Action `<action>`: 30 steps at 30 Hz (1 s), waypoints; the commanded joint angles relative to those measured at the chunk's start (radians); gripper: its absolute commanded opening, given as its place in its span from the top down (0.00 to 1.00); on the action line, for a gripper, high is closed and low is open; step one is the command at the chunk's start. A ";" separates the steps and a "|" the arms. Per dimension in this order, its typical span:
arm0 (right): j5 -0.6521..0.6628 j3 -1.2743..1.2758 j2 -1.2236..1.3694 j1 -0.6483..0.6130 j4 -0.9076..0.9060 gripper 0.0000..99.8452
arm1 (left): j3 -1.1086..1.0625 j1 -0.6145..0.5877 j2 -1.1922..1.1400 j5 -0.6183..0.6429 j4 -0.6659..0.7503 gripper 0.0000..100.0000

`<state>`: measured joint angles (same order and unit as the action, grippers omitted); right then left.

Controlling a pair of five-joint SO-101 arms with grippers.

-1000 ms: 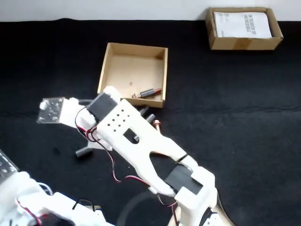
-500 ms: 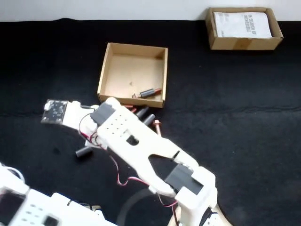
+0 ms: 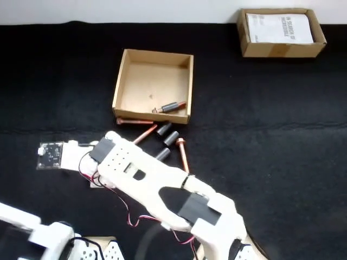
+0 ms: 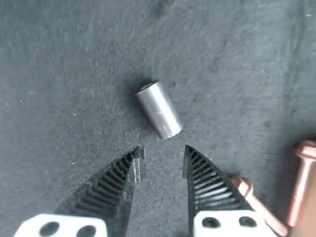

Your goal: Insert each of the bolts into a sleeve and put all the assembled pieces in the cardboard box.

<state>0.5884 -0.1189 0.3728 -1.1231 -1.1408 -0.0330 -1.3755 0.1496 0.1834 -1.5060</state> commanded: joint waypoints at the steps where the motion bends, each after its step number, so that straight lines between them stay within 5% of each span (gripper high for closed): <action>1: 0.014 -0.094 0.030 -0.010 0.007 0.88 | 0.108 -0.051 -0.134 0.009 -0.020 0.85; 16: 0.015 -0.631 0.412 -0.036 -0.203 0.88 | 0.463 -0.173 -0.552 0.009 -0.026 0.85; 30: 0.051 -1.093 0.687 -0.018 -0.530 0.88 | 0.483 -0.171 -0.627 0.009 -0.018 0.85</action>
<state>0.6252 -1.1254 1.0434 -1.1569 -1.6011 0.4074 -1.5413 -0.4856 0.1880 -1.5244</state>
